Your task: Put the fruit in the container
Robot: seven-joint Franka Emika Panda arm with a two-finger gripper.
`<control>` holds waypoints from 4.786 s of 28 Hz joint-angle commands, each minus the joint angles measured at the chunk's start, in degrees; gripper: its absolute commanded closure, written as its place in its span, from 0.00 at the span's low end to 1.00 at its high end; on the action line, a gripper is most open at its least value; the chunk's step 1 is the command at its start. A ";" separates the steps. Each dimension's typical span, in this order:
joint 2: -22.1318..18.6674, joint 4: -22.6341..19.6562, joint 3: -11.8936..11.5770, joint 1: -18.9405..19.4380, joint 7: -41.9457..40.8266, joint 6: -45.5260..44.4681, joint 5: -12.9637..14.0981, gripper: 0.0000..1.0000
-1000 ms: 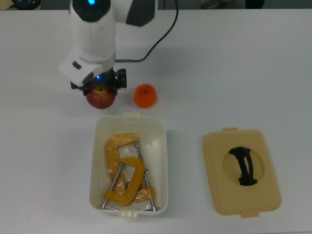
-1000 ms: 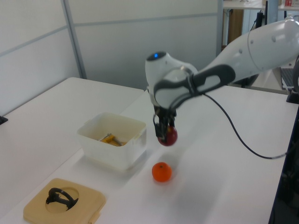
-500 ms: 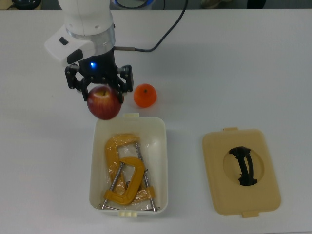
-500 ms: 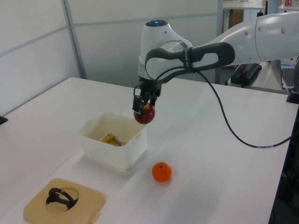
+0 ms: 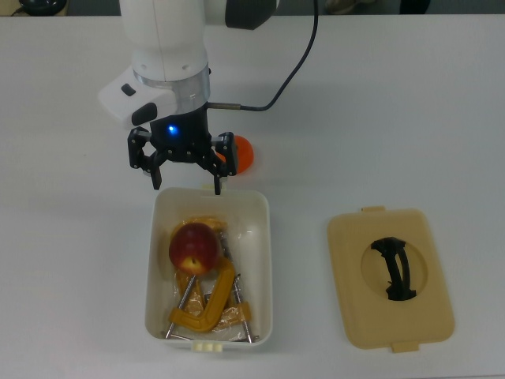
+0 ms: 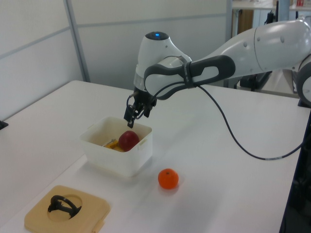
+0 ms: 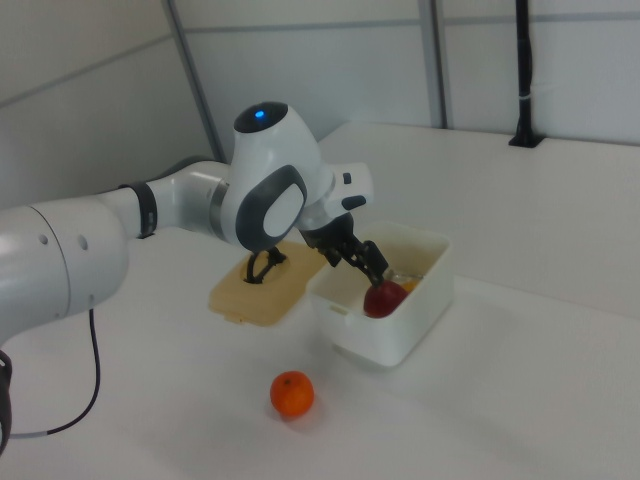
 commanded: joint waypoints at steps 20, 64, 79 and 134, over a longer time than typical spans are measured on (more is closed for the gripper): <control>-10.32 -17.54 1.77 2.98 -8.00 -12.04 -2.31 0.00; -1.71 -16.69 1.85 7.12 -5.89 -7.37 -12.33 1.00; -1.45 0.98 1.24 2.29 -5.80 -15.28 0.67 1.00; -0.30 2.48 0.10 0.26 -5.19 -17.30 -4.24 0.00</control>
